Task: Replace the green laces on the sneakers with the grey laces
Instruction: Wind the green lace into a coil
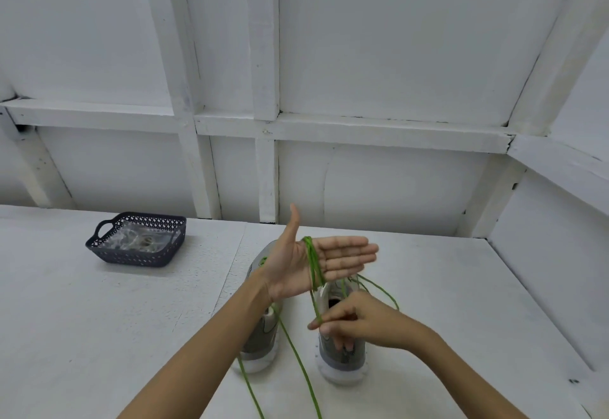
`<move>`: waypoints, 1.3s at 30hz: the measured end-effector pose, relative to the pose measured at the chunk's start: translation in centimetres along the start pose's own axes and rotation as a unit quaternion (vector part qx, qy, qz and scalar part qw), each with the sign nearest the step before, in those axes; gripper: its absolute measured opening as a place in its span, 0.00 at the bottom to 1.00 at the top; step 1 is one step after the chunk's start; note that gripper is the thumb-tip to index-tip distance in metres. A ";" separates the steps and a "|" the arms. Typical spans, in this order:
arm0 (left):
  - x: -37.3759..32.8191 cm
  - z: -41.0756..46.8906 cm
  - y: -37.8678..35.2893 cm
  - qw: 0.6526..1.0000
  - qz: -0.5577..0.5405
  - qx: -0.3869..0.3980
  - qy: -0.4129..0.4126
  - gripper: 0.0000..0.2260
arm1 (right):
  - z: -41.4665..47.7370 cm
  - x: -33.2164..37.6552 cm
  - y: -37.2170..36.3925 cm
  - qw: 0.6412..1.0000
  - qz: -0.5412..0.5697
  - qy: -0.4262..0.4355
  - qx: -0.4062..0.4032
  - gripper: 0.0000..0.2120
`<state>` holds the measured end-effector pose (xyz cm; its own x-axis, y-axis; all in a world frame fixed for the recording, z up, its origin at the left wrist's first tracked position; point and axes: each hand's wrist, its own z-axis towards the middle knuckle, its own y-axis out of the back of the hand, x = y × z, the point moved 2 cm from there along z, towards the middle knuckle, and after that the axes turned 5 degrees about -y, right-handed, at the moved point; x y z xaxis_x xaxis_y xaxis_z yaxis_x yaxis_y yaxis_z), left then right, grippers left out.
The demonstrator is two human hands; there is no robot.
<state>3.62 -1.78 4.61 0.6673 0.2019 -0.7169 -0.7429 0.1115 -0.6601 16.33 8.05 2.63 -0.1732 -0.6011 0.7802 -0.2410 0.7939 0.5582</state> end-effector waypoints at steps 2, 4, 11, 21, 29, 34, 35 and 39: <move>-0.3 -0.1 0.9 1.000 0.001 -0.021 0.007 0.50 | -0.1 1.1 0.2 0.998 -0.056 0.021 0.025 0.12; -0.2 -0.3 1.4 0.998 0.028 -0.041 0.024 0.50 | -0.9 2.0 1.3 0.994 -0.096 0.017 0.057 0.10; 2.4 -0.4 1.5 0.986 0.093 -0.089 0.103 0.50 | -2.2 7.4 5.6 0.975 -0.216 0.049 0.005 0.07; 3.4 -0.3 -0.7 0.982 0.084 0.034 0.166 0.55 | 2.4 6.6 7.9 0.939 -0.278 0.072 -0.190 0.05; 1.9 0.0 -1.9 0.992 0.059 0.036 0.108 0.55 | 4.0 2.8 4.4 0.979 0.005 -0.049 -0.198 0.28; -0.2 -0.2 -1.4 0.997 0.037 0.032 0.052 0.53 | 2.7 1.5 -0.7 0.998 -0.025 -0.009 -0.060 0.08; -0.4 -0.2 -1.2 0.998 0.045 0.019 0.043 0.53 | 1.6 1.3 0.1 1.000 0.007 -0.008 0.006 0.08; -0.4 -0.2 0.3 0.997 0.061 -0.041 0.032 0.51 | -0.4 1.7 1.2 0.996 -0.052 0.022 0.069 0.12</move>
<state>3.09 -2.01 4.67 0.5768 0.1454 -0.8038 -0.8132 0.0086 -0.5819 16.12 8.00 4.76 -0.0999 -0.6728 0.7330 -0.3858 0.7052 0.5948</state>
